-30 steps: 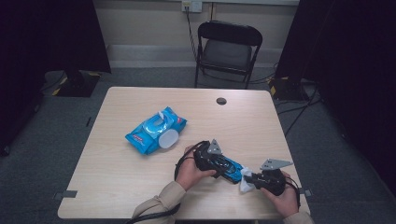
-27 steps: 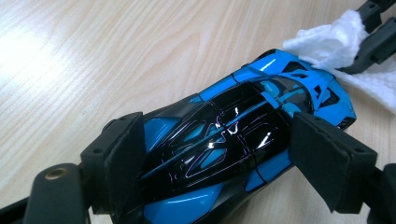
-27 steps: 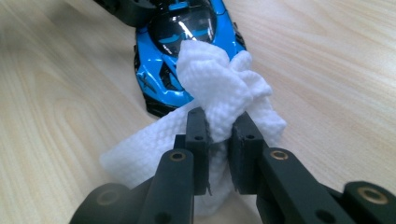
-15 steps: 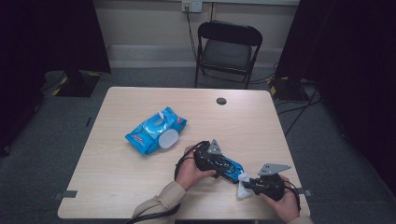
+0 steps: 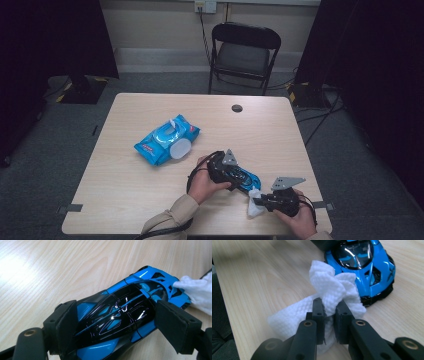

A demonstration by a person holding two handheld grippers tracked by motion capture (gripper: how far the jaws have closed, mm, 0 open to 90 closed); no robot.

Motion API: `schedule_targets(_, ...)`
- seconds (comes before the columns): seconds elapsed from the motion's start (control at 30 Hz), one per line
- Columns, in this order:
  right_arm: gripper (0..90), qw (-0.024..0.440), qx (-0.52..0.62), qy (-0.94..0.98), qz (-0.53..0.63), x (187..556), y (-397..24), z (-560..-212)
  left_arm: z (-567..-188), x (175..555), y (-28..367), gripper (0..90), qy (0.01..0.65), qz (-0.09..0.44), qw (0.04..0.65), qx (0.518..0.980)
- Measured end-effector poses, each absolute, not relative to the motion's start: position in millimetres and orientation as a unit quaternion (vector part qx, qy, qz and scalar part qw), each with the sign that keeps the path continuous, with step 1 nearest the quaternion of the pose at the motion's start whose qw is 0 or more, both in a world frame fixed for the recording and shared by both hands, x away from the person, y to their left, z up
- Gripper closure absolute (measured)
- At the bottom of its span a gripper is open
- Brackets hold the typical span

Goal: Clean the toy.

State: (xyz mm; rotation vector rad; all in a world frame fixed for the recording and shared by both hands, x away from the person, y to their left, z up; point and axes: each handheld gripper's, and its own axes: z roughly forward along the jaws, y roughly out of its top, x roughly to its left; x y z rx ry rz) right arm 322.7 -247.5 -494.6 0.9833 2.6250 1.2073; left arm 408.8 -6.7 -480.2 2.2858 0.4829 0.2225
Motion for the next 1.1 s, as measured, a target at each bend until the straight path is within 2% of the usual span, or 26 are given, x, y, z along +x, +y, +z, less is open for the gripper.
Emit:
schedule_targets(0.27, 80.7, 0.033, 0.308, 0.844, 0.437, 321, -245, -482, -480, 408, -7, 18.9, 0.189, 0.087, 0.389, 0.898)
schedule_targets(0.53, 80.6, 0.096, 0.341, 0.808, 0.471, 332, -267, -460, -480, 409, -8, 18.8, 0.187, 0.086, 0.388, 0.898)
schedule_targets(0.57, 80.5, 0.115, 0.349, 0.81, 0.457, 338, -272, -461, -480, 409, -8, 18.8, 0.187, 0.086, 0.388, 0.898)
schedule_targets(0.73, 80.5, 0.131, 0.38, 0.802, 0.442, 351, -283, -469, -480, 409, -8, 18.8, 0.188, 0.085, 0.386, 0.899)
schedule_targets(0.93, 80.4, 0.141, 0.403, 0.799, 0.424, 368, -289, -479, -480, 409, -8, 18.7, 0.186, 0.084, 0.387, 0.899)
schedule_targets(1.1, 80.1, 0.138, 0.397, 0.811, 0.408, 379, -279, -490, -480, 409, -9, 18.6, 0.185, 0.084, 0.388, 0.899)
